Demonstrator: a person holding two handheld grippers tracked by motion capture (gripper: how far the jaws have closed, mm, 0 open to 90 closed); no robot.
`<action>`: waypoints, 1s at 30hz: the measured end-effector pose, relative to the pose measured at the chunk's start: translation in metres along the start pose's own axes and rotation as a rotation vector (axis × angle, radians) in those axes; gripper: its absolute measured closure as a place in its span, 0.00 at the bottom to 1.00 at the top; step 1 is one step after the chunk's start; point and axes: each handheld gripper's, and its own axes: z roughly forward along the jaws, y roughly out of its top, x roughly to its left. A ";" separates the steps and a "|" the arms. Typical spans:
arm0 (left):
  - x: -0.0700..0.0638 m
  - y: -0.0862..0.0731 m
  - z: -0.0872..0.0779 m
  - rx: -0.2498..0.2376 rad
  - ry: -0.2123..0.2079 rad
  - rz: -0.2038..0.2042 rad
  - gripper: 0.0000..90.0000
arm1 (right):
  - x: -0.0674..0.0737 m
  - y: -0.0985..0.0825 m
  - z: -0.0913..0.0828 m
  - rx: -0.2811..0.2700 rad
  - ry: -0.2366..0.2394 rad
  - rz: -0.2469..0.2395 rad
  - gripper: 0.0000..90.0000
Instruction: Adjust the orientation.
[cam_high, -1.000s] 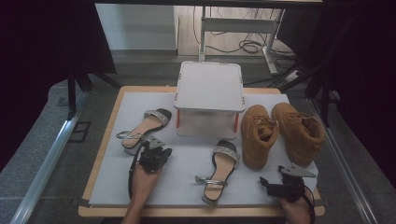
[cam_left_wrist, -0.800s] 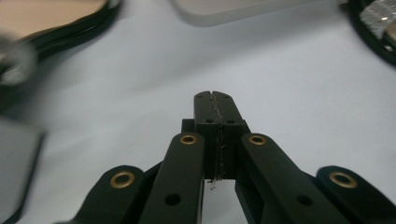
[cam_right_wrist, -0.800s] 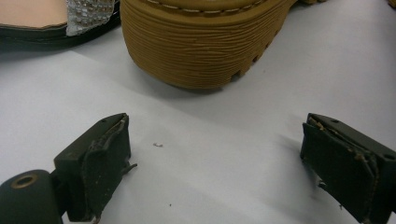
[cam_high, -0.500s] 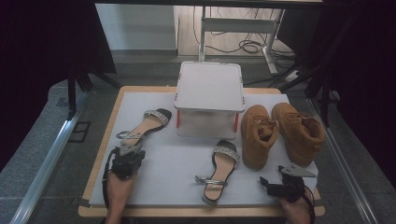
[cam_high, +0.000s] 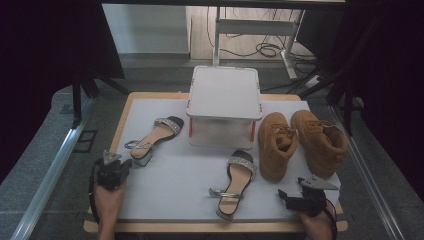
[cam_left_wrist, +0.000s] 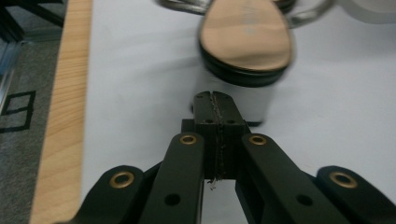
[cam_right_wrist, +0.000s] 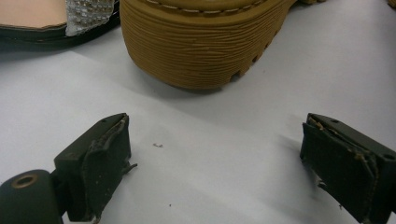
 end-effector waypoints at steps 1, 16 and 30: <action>0.003 0.001 0.002 -0.001 0.007 -0.004 1.00 | 0.000 0.000 0.000 0.000 0.000 0.000 0.10; 0.009 0.009 0.024 -0.007 -0.030 -0.048 1.00 | 0.000 0.000 0.000 0.000 0.000 0.000 0.10; -0.009 0.005 0.018 0.000 -0.042 -0.023 0.95 | 0.000 0.000 0.000 -0.002 -0.001 0.001 0.10</action>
